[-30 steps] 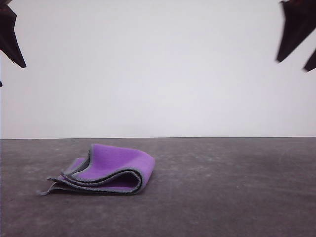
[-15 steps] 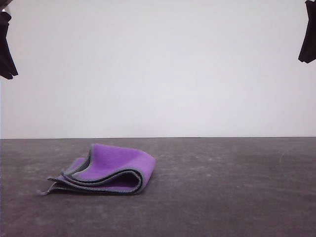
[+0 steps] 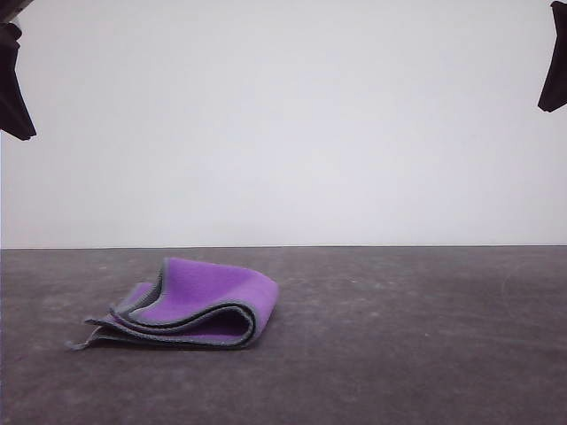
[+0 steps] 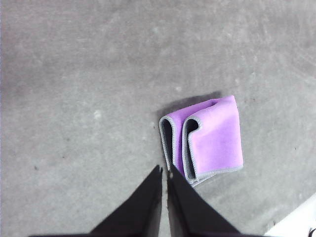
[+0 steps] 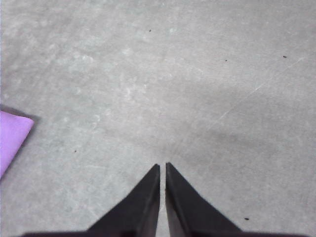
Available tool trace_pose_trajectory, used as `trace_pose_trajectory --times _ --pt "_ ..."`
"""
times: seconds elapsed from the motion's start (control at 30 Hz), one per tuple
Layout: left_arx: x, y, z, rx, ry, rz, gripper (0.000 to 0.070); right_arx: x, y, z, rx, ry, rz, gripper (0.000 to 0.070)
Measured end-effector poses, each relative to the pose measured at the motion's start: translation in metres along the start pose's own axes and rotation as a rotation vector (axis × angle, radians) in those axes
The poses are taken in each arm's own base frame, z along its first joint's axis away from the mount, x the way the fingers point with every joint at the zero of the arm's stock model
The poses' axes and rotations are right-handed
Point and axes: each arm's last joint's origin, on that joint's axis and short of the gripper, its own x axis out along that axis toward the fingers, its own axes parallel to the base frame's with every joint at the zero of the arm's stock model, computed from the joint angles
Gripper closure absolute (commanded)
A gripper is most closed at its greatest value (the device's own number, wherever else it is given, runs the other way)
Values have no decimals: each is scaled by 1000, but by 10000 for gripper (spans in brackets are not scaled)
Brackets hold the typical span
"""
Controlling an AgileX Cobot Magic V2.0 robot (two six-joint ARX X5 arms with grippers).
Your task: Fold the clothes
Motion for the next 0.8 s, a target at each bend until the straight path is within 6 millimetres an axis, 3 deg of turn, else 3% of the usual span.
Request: trace_pose_trajectory --times 0.23,0.33,0.47,0.57,0.63,0.8 --pt "-1 1 1 12 -11 22 695 0 0 0 0 0 0 684" --pt "-6 -3 6 50 -110 175 695 0 0 0 0 0 0 684" --pt "-23 -31 0 111 -341 405 695 0 0 0 0 0 0 684" --pt "-40 -49 -20 169 -537 430 695 0 0 0 0 0 0 684" --pt "-42 -51 -39 187 -627 430 695 0 0 0 0 0 0 684" --pt "-15 -34 -105 148 -685 493 695 0 0 0 0 0 0 684"
